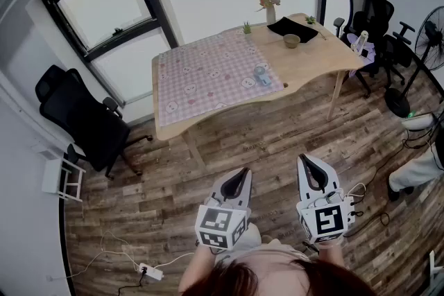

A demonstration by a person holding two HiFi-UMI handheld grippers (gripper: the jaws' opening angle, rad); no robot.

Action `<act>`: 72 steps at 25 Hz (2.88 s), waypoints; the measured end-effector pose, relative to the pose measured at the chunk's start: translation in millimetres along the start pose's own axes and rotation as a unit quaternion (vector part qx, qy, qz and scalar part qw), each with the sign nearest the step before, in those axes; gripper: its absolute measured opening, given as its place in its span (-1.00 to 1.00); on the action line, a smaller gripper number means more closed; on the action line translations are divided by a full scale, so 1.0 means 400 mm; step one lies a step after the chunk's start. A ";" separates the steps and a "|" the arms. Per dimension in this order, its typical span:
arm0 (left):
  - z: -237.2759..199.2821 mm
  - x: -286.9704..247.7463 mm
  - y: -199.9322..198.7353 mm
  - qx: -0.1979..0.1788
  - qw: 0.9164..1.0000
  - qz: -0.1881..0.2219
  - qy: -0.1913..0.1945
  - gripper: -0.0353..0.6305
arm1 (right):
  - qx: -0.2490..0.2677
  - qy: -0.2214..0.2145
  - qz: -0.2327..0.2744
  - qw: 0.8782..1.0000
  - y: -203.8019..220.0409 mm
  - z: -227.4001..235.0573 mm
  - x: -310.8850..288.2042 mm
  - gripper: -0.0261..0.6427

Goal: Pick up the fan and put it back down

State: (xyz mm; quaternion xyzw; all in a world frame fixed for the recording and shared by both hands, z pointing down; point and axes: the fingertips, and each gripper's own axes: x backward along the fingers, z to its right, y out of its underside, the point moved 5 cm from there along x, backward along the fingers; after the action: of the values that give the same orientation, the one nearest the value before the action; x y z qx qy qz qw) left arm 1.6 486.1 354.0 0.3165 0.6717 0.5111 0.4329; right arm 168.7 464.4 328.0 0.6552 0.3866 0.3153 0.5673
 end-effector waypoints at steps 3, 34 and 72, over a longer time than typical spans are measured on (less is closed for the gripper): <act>-0.006 -0.006 -0.004 -0.001 1.000 0.000 -0.001 -0.85 | -0.003 0.002 0.006 1.000 -0.002 0.006 -0.010 -0.92; -0.352 -0.339 -0.135 -0.027 0.997 0.004 0.066 -0.85 | -0.019 0.032 0.000 0.999 -0.006 0.054 -0.490 -0.92; -0.501 -0.762 -0.235 -0.043 0.992 -0.007 0.116 -0.85 | -0.035 0.031 -0.027 0.999 0.057 0.266 -0.878 -0.92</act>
State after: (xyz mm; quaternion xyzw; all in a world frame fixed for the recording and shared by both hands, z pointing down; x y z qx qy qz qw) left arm -48.6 112.7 363.0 0.2312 0.6975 0.5694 0.3686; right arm 86.4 106.3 342.7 0.6142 0.4102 0.3338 0.5858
